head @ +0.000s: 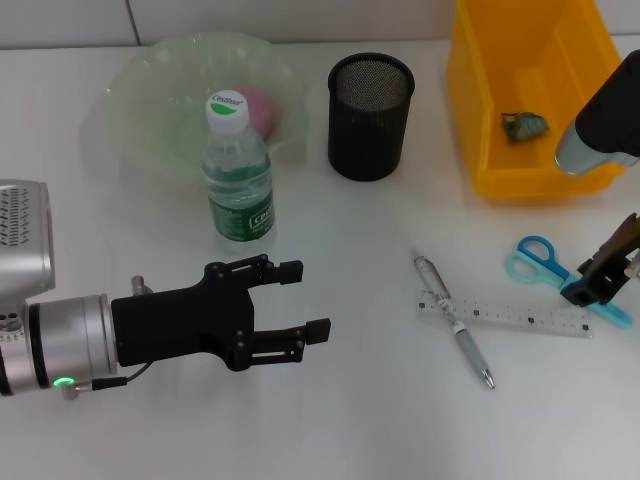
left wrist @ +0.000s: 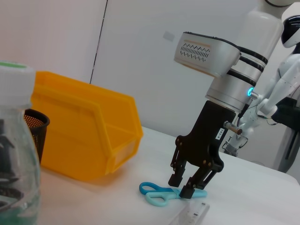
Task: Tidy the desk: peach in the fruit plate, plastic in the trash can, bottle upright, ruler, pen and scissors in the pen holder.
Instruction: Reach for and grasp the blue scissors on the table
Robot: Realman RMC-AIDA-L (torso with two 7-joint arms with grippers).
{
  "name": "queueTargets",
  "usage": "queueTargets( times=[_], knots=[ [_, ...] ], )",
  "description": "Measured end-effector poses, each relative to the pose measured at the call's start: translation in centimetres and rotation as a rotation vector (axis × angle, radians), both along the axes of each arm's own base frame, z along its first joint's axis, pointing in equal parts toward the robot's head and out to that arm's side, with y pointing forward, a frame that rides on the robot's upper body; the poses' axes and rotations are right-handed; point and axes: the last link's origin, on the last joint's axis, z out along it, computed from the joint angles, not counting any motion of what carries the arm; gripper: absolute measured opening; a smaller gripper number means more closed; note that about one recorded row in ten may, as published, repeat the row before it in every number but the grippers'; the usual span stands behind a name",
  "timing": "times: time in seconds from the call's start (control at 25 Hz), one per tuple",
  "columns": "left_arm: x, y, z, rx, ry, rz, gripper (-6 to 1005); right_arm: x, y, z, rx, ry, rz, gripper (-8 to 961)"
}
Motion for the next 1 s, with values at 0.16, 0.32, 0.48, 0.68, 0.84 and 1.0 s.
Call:
queueTargets(
  times=[0.16,0.32,0.48,0.68,0.84,1.0],
  knots=[
    [0.0,0.0,0.0,0.001,0.0,-0.001,813,0.08,0.02,-0.03,0.003,0.0,0.0,315],
    [0.0,0.0,0.0,0.001,0.001,-0.002,813,0.24,-0.01,-0.09,0.004,0.001,-0.003,278],
    [0.0,-0.02,-0.01,0.0,0.001,-0.003,813,0.32,0.04,-0.12,0.007,0.001,-0.003,258],
    [0.01,-0.02,-0.02,0.0,0.001,-0.004,813,0.38,0.04,-0.12,0.01,0.002,-0.003,239],
    [0.03,-0.03,-0.05,0.0,0.001,-0.004,813,0.45,0.01,-0.11,0.012,0.002,-0.003,224],
    [0.04,-0.04,-0.07,0.001,0.0,-0.005,813,0.57,-0.03,0.03,0.019,0.006,-0.008,209]
  ],
)
